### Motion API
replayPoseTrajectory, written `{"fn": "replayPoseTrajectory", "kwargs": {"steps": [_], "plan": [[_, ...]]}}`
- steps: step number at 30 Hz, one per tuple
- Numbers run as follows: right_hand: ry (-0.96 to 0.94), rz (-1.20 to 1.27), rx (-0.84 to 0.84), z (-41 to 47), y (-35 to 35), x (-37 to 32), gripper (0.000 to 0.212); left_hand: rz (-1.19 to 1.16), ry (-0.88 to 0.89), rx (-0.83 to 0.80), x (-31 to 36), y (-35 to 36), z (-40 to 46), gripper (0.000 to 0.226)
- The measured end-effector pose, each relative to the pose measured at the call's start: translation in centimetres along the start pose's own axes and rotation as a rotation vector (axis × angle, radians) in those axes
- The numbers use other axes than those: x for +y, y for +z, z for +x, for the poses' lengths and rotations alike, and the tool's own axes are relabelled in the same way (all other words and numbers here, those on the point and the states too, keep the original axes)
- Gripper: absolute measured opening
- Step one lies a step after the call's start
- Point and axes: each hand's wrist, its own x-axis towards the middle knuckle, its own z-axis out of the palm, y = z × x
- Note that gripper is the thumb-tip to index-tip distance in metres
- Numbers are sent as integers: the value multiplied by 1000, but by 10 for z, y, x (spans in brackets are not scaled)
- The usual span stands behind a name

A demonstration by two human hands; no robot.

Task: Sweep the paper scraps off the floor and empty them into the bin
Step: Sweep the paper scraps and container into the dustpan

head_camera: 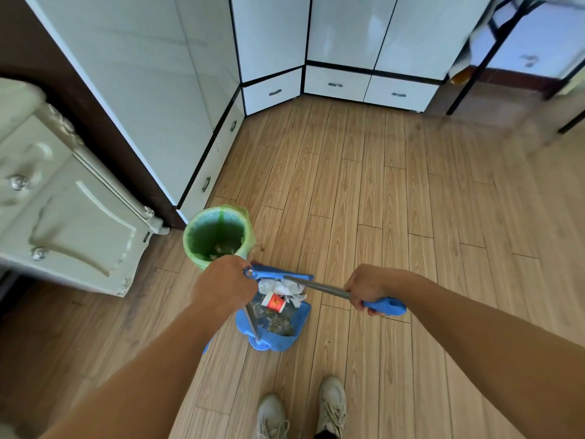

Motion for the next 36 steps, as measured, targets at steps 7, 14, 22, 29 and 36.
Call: {"fn": "replayPoseTrajectory", "kwargs": {"steps": [7, 14, 22, 29, 36], "plan": [[23, 273, -73, -15, -3, 4, 51, 24, 7, -3, -3, 2, -6, 31], [79, 526, -177, -21, -12, -1, 21, 53, 19, -4, -8, 2, -7, 32], [127, 530, -88, -32, -24, -9, 13, 20, 11, -18, -14, 3, -7, 32], [65, 454, 36, -12, -10, -6, 19, 2, 20, -41, -17, 3, -7, 35], [78, 574, -54, -15, 11, -5, 14, 46, 48, -81, -14, 1, -13, 27]]}}
